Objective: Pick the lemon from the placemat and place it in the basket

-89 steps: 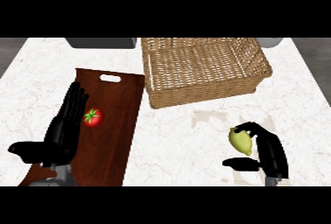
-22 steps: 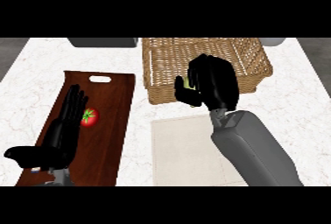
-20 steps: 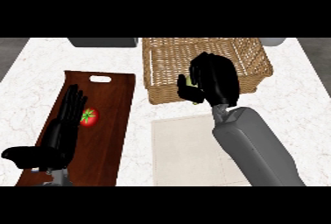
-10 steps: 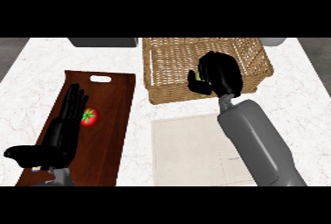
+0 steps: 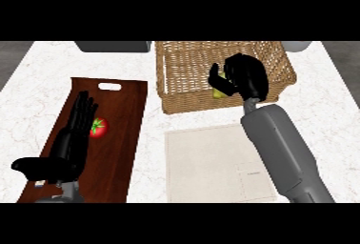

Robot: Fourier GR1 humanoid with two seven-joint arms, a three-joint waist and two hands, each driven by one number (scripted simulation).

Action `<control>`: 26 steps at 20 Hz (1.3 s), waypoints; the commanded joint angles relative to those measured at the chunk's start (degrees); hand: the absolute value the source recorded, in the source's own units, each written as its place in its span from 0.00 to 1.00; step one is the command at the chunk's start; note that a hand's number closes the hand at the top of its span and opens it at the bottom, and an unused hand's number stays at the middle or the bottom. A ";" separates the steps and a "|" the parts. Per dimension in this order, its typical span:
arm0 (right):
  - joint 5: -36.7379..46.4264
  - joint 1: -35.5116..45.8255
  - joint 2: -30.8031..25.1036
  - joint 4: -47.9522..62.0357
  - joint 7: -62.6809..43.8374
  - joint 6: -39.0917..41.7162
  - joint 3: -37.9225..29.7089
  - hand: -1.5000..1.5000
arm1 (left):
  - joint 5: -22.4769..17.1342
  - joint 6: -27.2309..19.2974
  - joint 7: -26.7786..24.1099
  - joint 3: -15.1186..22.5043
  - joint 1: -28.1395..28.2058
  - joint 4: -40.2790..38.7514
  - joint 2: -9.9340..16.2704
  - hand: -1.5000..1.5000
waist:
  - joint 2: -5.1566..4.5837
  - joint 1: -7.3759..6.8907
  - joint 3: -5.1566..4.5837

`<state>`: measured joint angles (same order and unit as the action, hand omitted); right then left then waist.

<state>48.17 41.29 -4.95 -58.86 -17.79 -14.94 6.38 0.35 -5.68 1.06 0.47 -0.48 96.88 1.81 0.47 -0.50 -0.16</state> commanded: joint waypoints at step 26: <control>-4.68 1.03 -5.41 -5.32 6.38 -6.86 -10.95 0.00 | -0.59 -0.10 0.23 -1.41 -1.69 -1.62 -0.04 0.50 | -0.37 0.62 0.15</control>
<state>43.57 41.99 -7.24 -60.28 -8.21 -23.73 -2.93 -0.18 -5.25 0.55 -0.77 -1.06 95.39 2.09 0.12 0.03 -0.02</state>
